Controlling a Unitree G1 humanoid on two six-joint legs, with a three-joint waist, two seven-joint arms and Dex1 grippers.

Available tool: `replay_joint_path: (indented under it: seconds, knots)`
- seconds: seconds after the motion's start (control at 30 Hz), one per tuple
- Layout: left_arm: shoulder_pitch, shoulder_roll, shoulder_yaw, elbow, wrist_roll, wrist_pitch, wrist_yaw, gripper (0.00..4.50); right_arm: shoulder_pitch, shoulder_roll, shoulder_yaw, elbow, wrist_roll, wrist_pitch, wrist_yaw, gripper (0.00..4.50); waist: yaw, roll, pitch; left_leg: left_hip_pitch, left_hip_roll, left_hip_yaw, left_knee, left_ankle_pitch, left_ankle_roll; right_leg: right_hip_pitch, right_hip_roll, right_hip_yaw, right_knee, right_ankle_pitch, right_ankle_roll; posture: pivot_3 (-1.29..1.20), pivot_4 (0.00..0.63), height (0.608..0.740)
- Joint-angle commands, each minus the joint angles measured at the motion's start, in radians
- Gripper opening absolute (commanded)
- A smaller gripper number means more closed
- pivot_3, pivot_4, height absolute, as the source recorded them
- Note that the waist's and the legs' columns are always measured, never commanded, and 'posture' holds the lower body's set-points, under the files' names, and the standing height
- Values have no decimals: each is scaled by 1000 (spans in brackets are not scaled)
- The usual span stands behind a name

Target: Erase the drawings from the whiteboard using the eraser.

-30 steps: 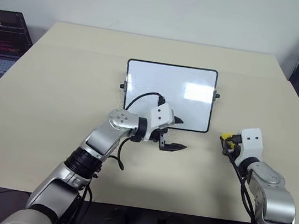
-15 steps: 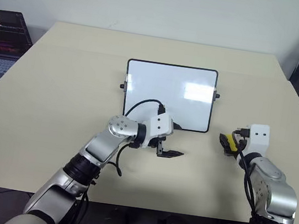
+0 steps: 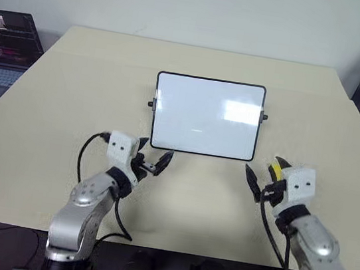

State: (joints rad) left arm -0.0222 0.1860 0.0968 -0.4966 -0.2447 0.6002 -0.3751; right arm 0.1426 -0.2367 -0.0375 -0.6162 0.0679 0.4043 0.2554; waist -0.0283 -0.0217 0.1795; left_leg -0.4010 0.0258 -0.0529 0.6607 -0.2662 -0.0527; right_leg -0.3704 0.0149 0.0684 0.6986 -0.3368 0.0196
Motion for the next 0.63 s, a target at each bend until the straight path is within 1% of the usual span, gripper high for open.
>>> replay_joint_path:
  seconds: [0.03, 0.13, 0.23, 0.33, 0.47, 0.63]
  knots:
    - [44, -34, 22, -87, 23, -43, 96, 4500, 103, 32, -44, 19, 41, -186, 13, 4435, 2, 0, 0, 1, 0, 0, 0, 0, 0, 1, 0, 0, 0, 0, 0, 0, 150, 740]
    - [73, -51, 52, -85, 43, -87, 157, 4500, 155, 56, -72, 51, 85, -279, 27, 4435, -1, 0, 0, 2, 0, 0, 0, 0, 0, 2, 0, 0, 0, 0, 0, 0, 150, 740]
    - [107, -68, 72, -83, 53, -124, 203, 4500, 169, 80, -103, 108, 148, -304, 43, 4435, -7, 0, -1, 3, 1, 1, 0, 0, 0, 2, 1, 1, 0, 0, 0, 0, 150, 740]
    - [106, -73, 71, -74, 61, -154, 224, 4500, 157, 73, -105, 147, 155, -325, 58, 4435, -4, 0, 0, 3, 1, 1, 0, 0, 0, 2, 1, 1, 0, 0, 0, 0, 150, 740]
    - [128, -58, 55, -49, 86, -192, 226, 4500, 164, 70, -102, 147, 138, -334, 42, 4435, -3, 0, -1, 3, 0, 1, 0, 0, 0, 2, 1, 1, 0, 0, 0, 0, 150, 740]
    - [127, -77, 26, -18, 105, -196, 258, 4500, 157, 45, -147, 127, 164, -289, 23, 4435, -2, 0, -1, 3, 0, 1, 0, 0, 0, 2, 1, 1, 0, 0, 0, 0, 150, 740]
